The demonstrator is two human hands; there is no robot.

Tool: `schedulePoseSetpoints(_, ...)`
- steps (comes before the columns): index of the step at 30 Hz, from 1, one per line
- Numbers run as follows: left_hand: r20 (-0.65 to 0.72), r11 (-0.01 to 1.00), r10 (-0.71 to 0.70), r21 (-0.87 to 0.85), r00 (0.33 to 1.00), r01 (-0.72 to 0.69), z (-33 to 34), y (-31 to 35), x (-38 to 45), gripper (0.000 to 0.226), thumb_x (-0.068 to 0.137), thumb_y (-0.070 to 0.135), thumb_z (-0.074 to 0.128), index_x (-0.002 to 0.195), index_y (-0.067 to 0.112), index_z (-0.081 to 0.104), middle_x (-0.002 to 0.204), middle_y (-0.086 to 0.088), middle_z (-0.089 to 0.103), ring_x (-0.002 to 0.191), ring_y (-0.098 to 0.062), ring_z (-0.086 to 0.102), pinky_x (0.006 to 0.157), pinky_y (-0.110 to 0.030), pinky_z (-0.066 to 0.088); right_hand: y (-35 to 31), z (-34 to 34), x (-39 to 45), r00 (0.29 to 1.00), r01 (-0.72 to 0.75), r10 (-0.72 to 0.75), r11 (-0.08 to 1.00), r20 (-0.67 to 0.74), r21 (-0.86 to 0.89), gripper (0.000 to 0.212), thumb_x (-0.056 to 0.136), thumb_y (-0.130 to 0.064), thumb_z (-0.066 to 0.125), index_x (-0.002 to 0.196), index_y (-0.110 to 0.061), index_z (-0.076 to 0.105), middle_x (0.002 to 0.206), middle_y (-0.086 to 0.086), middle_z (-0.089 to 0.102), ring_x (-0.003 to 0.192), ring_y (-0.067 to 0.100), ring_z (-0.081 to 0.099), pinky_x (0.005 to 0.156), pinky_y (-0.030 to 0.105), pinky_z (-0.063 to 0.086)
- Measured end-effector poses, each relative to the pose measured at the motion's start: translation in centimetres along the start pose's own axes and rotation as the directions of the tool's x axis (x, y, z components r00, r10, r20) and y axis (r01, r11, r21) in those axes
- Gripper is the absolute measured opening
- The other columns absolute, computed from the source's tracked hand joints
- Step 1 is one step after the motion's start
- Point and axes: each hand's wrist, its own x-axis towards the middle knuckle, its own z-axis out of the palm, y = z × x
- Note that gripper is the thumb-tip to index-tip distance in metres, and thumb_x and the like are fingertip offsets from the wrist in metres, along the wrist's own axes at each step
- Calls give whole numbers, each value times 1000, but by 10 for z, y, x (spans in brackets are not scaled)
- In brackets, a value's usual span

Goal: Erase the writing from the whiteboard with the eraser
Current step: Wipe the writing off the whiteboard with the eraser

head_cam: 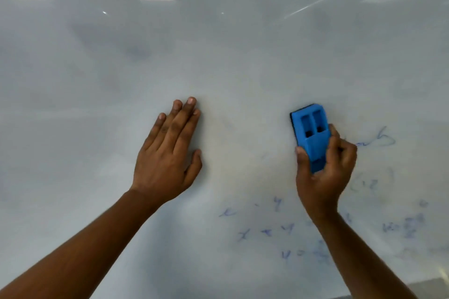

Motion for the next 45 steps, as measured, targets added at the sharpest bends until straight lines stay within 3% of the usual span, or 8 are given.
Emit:
schedulePoseSetpoints(5,-43,993,-45,111,998,50,15,13,11,71,104,31,48,165,-2,33,175,-16,25,168,-23,9,137,-44,13,-28,19,-31,971,195,-200,979,128,51,64,92,-32,72,147,-6,50,119,12,53,101,28,50,87,33,46)
schedulePoseSetpoints(10,-52,985,-15,169,999,23,21,10,8,72,106,34,44,168,-1,29,178,-13,19,168,-27,12,137,-45,13,24,-21,-78,606,645,-651,738,456,198,54,88,-24,76,140,-18,63,120,5,68,93,26,63,83,40,54)
schedulePoseSetpoints(16,-80,981,-15,192,997,30,25,12,8,72,106,33,43,169,1,24,179,-11,15,168,-26,12,137,-45,14,17,-1,22,997,73,-76,990,23,122,68,90,-36,78,146,-9,52,116,6,50,102,27,52,82,43,53)
schedulePoseSetpoints(24,-85,982,0,191,996,16,24,8,4,70,108,34,43,169,1,29,179,-12,19,168,-28,17,136,-45,16,18,-10,-104,745,481,-517,854,422,197,78,86,-30,78,154,-31,41,133,-2,54,98,23,55,83,41,51)
schedulePoseSetpoints(30,-84,984,-18,176,996,32,28,8,2,74,107,34,45,170,2,24,181,-10,15,168,-29,17,137,-45,15,74,-38,4,994,25,-32,997,101,78,68,90,-43,76,144,-8,54,115,10,53,107,27,56,88,41,54)
schedulePoseSetpoints(33,-77,984,-51,169,996,64,31,17,2,73,107,32,41,171,3,21,181,-9,12,168,-29,13,137,-44,12,52,-20,44,971,-207,224,963,-88,171,68,94,-45,73,143,-2,53,116,11,50,113,31,58,95,38,58)
schedulePoseSetpoints(40,-1,992,-64,110,998,64,28,30,-23,72,105,30,44,168,0,28,180,-10,16,169,-23,9,138,-41,9,14,-15,-70,856,354,-369,929,362,112,78,91,-41,75,157,-30,36,125,-5,55,105,22,53,91,42,49)
schedulePoseSetpoints(45,86,997,-42,63,995,37,20,24,-32,80,103,30,43,174,10,13,182,-6,11,169,-23,9,138,-39,5,74,-41,11,992,-123,121,990,-38,-67,66,95,-42,68,145,-2,51,122,16,52,112,29,56,90,44,55)
